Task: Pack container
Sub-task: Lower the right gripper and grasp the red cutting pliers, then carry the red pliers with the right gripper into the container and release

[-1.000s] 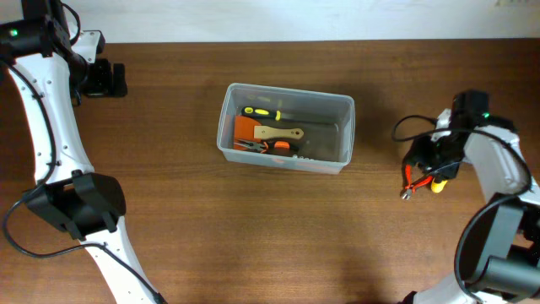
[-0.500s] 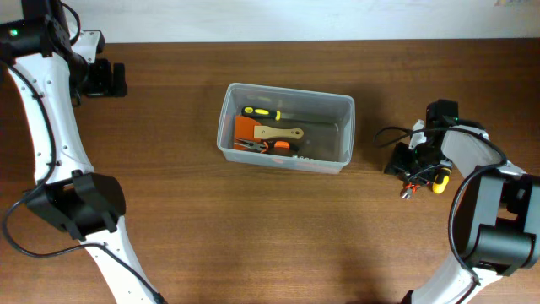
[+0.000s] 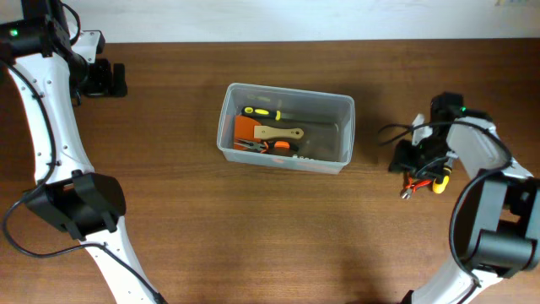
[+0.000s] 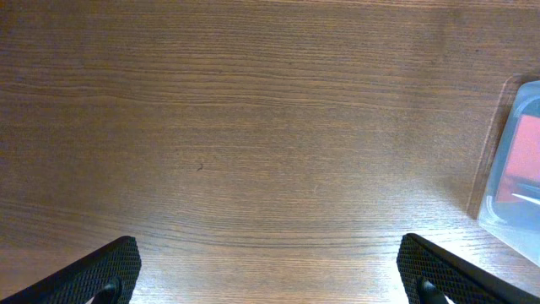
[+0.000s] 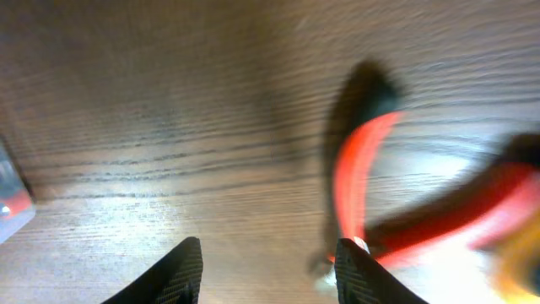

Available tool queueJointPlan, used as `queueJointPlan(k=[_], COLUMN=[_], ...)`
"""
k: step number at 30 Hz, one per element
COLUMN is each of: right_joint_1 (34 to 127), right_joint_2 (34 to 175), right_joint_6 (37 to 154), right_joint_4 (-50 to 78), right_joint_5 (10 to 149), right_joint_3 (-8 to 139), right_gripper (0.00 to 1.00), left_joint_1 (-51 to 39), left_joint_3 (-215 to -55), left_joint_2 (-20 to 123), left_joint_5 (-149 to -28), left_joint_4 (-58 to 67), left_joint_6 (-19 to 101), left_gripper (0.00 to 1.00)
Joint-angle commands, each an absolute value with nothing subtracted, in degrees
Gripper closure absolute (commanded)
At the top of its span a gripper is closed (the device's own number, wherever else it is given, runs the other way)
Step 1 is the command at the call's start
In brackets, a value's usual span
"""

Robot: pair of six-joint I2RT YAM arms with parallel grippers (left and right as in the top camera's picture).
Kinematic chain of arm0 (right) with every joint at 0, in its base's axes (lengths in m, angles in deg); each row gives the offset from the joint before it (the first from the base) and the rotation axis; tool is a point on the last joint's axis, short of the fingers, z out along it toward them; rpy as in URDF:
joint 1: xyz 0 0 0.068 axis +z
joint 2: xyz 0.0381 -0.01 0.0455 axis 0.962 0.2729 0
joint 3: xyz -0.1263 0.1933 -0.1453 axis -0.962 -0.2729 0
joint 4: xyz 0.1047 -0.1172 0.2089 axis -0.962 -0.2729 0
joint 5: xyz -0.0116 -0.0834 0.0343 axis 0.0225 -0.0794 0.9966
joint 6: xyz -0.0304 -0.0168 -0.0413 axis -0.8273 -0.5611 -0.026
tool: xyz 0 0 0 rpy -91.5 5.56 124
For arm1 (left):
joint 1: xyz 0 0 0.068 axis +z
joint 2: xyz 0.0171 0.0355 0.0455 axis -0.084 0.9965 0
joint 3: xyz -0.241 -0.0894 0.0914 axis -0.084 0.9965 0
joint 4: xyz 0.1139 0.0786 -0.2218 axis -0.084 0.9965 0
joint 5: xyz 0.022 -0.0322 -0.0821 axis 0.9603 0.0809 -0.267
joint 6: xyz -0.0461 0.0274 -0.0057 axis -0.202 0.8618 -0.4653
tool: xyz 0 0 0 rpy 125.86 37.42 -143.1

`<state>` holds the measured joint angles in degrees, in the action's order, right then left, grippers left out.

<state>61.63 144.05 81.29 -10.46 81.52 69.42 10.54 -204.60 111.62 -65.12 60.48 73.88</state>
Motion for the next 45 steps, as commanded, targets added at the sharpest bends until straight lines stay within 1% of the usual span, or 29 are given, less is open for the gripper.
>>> queueJointPlan(k=[1, 6, 11, 16, 18, 23, 30, 32, 34, 36, 37, 38, 41, 45], right_joint_1=[61.9, 61.9, 61.9, 61.9, 61.9, 61.9, 61.9, 61.9, 61.9, 61.9, 61.9, 61.9, 61.8, 62.1], right_joint_2=[141.5, 142.3, 144.1, 146.2, 147.2, 148.9, 151.5, 152.9, 153.8, 153.8, 153.7, 153.4, 152.3, 150.1], right_joint_6=[80.9, 82.1, 82.1, 82.1, 82.1, 83.0, 83.4, 83.6, 83.8, 83.8, 83.8, 83.8, 83.8, 82.8], right_joint_4=[-12.3, -12.8, -11.9, -10.9, -10.5, -9.7, -9.7, -9.7, -9.9, -9.9, -9.9, -9.9, -11.2, -15.7], right_joint_5=[73.9, 68.7, 69.8, 72.2, 73.9, 74.4, 74.1, 74.1, 74.2, 74.2, 74.2, 74.2, 74.2, 74.2], right_joint_3=[72.9, 72.7, 72.6, 71.9, 71.9, 71.8, 71.8, 71.8, 71.8, 71.8, 71.9, 72.0, 73.4, 79.5], right_gripper=[0.49, 0.46, 0.46, 0.43, 0.44, 0.52, 0.53, 0.56, 0.62, 0.71, 0.76, 0.80, 0.96, 0.96], left_joint_1=[10.7, 10.7, 10.7, 10.7, 10.7, 10.7, 10.7, 10.7, 10.7, 10.7, 10.7, 10.7, 10.7, 10.7], left_joint_3=[-204.3, -204.3, -204.3, -204.3, -204.3, -204.3, -204.3, -204.3, -204.3, -204.3, -204.3, -204.3, -204.3, -204.3], left_joint_2=[111.5, 111.5, 111.5, 111.5, 111.5, 111.5, 111.5, 111.5, 111.5, 111.5, 111.5, 111.5, 111.5, 111.5], left_joint_5=[-64.7, -64.7, -64.7, -64.7, -64.7, -64.7, -64.7, -64.7, -64.7, -64.7, -64.7, -64.7, -64.7, -64.7], left_joint_4=[60.3, 60.3, 60.3, 60.3, 60.3, 60.3, 60.3, 60.3, 60.4, 60.3, 60.3, 60.3, 60.3, 60.3], left_joint_6=[73.3, 73.4, 73.3, 73.4, 73.3, 73.3, 73.4, 73.3, 73.3, 73.3, 73.3, 73.4, 73.3, 73.3], left_gripper=[0.01, 0.01, 0.01, 0.01, 0.01, 0.01, 0.01, 0.01, 0.01, 0.01, 0.01, 0.01, 0.01, 0.01])
